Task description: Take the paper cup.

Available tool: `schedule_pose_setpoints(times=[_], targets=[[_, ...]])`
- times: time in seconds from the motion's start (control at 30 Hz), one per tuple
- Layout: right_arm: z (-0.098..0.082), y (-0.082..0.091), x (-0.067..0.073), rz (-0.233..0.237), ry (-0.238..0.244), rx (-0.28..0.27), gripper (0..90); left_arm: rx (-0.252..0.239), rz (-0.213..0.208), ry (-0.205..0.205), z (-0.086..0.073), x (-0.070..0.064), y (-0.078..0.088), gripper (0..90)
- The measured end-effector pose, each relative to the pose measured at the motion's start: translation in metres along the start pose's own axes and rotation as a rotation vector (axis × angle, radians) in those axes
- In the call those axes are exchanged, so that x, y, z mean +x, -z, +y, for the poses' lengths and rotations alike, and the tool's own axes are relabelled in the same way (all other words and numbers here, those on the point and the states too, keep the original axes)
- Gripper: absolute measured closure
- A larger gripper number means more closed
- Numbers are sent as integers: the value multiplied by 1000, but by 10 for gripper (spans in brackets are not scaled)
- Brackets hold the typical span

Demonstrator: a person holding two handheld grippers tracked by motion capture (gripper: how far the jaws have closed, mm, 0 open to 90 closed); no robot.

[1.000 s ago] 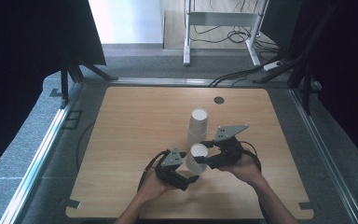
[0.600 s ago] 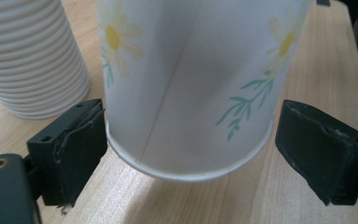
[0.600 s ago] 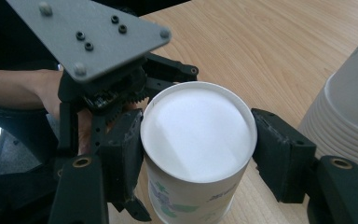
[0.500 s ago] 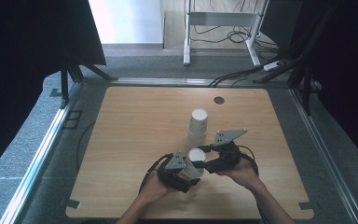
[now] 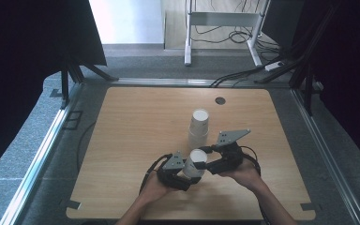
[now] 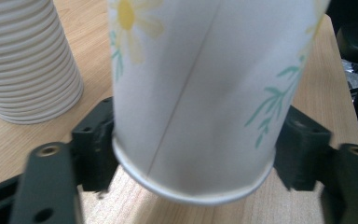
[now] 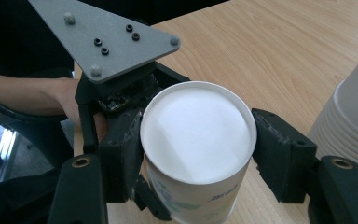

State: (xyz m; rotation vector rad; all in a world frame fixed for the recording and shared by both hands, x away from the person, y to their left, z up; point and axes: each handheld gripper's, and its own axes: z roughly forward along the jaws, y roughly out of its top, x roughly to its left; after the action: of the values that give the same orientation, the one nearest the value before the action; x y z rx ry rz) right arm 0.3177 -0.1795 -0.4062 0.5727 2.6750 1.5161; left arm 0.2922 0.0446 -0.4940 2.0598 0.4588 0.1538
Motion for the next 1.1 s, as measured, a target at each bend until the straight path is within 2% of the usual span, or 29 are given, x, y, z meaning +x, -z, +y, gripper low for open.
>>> schedule_pose_setpoints(times=[0.27, 0.37, 0.47, 0.57, 0.67, 0.7, 0.73, 0.77, 0.8, 0.83, 0.87, 1.0, 1.07, 1.1], targets=[[-1, -2, -2, 7, 11, 26, 349, 58, 10, -21, 2, 2, 2, 411], [2, -2, -2, -3, 25, 42, 275, 72, 8, -20, 4, 3, 5, 421], [6, 2, 0, -12, 59, 56, 213, 89, 4, -22, 6, 3, 7, 422], [9, 6, 0, -19, 88, 84, 185, 117, 0, -32, 7, 4, 8, 421], [11, 6, -1, -16, 115, 148, 165, 142, 0, -44, 9, 3, 8, 421], [13, 3, -1, -9, 131, 205, 152, 152, -2, -51, 9, 3, 8, 421], [13, 3, -1, -9, 131, 205, 152, 158, -3, -56, 10, 3, 8, 421], [14, 1, -1, -9, 143, 234, 150, 165, -2, -61, 11, 2, 9, 421], [15, -2, 0, -5, 157, 264, 146, 173, -6, -72, 11, 2, 9, 421], [18, -7, 1, 9, 188, 317, 135, 168, -5, -61, 11, 1, 8, 421], [18, -7, 1, 9, 188, 317, 135, 173, -6, -63, 11, 0, 8, 421], [25, -18, 4, 38, 242, 399, 139, 203, -13, -85, 11, 0, 7, 421], [28, -26, 6, 43, 283, 471, 161, 197, -12, -74, 11, -2, 5, 421], [28, -26, 6, 43, 283, 471, 161, 186, -12, -64, 11, -3, 5, 421]])
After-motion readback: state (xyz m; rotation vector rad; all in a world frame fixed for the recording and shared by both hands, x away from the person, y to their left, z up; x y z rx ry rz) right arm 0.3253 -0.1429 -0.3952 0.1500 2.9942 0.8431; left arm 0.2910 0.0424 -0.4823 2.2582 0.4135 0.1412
